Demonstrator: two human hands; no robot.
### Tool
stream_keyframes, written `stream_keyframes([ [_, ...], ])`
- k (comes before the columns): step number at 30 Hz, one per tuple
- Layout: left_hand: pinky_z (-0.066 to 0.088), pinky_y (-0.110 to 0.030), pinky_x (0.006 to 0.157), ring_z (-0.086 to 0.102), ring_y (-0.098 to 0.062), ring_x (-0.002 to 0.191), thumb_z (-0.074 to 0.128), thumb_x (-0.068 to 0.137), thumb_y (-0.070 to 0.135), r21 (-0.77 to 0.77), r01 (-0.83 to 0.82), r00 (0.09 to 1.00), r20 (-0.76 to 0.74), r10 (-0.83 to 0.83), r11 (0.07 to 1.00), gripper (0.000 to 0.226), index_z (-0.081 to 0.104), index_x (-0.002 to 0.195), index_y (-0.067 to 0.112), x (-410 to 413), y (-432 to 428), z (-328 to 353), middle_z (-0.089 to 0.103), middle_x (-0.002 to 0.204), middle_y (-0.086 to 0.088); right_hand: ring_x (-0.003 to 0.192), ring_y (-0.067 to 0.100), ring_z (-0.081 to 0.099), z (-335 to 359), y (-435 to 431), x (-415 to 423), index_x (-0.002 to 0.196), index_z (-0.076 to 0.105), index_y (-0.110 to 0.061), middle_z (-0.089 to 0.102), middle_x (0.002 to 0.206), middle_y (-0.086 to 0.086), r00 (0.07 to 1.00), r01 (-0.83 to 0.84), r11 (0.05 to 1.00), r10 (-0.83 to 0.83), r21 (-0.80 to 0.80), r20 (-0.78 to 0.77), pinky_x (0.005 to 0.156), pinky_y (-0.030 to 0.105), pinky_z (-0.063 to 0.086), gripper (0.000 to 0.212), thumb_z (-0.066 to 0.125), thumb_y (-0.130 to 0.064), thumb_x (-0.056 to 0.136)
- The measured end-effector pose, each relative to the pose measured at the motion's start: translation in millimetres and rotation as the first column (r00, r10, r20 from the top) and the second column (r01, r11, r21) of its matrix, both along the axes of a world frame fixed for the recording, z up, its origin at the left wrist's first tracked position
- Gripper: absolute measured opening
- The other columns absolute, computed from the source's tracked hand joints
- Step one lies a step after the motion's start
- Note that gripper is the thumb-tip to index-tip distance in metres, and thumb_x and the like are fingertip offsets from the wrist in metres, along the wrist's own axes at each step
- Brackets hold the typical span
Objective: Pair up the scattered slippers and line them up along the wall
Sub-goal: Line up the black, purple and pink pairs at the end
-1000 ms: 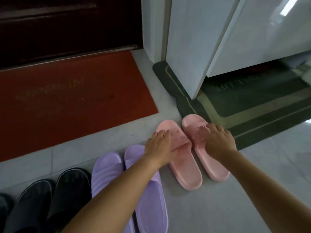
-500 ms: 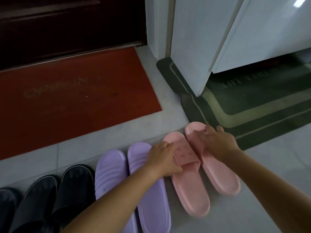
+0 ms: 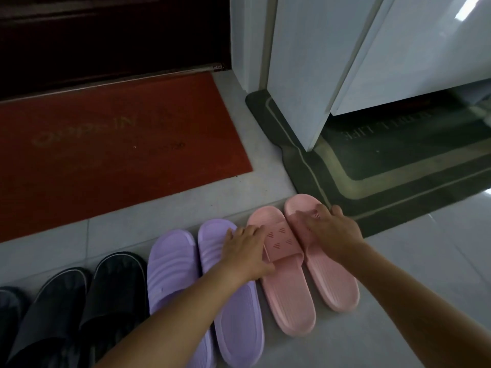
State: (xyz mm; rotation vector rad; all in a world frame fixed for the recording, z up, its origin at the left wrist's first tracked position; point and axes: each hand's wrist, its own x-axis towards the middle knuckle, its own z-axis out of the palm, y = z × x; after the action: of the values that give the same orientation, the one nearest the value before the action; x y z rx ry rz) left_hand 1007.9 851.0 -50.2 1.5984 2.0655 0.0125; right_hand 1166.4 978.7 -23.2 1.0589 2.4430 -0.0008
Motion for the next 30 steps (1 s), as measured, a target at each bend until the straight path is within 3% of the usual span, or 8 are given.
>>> stream_keyframes([
  [13,0.02,-0.049,0.112,0.038,-0.027,0.132,0.061,0.071,0.051,-0.013,0.012,1.0,0.01,-0.012,1.0,0.087,0.023,0.145,0.024,-3.7,-0.5,-4.7,0.037,0.146,-0.002,0.129,0.037,0.035,-3.5,-3.0,-2.9,0.145,0.007,-0.038,0.029,0.144,0.011,1.0,-0.004,1.0,0.004,0.026,0.007,0.083,0.039,0.054,0.074,0.053,-0.02,0.09],
  [24,0.021,-0.048,0.112,0.034,-0.027,0.134,0.057,0.072,0.069,-0.021,-0.006,0.999,-0.039,0.005,1.0,0.092,0.025,0.145,0.022,-15.1,-11.0,-5.4,0.037,0.148,-0.003,0.128,0.036,0.036,0.6,-6.1,-6.6,0.144,0.009,-0.038,0.029,0.144,0.012,1.0,0.02,1.0,-0.02,-0.004,0.004,0.084,0.039,0.053,0.073,0.054,-0.024,0.089],
  [27,0.02,-0.049,0.114,0.03,-0.026,0.137,0.058,0.07,0.07,-0.018,-0.018,0.999,-0.027,0.017,1.0,0.095,0.024,0.146,0.024,-20.3,-17.1,-2.9,0.034,0.151,-0.003,0.128,0.037,0.036,3.8,-10.2,-11.6,0.14,0.015,-0.038,0.033,0.141,0.012,0.998,0.058,0.996,-0.056,-0.073,0.035,0.09,0.043,0.05,0.086,0.071,-0.031,0.075],
  [30,0.017,-0.048,0.115,0.024,-0.024,0.141,0.06,0.061,0.077,-0.035,-0.052,0.999,-0.003,0.052,0.998,0.108,0.018,0.148,0.028,-33.3,-30.1,1.4,0.027,0.154,-0.002,0.134,0.036,0.03,10.2,-11.2,-16.2,0.141,0.015,-0.036,0.031,0.145,0.009,0.999,0.026,0.989,-0.019,-0.143,0.049,0.105,0.05,0.036,0.107,0.08,-0.053,0.057],
])
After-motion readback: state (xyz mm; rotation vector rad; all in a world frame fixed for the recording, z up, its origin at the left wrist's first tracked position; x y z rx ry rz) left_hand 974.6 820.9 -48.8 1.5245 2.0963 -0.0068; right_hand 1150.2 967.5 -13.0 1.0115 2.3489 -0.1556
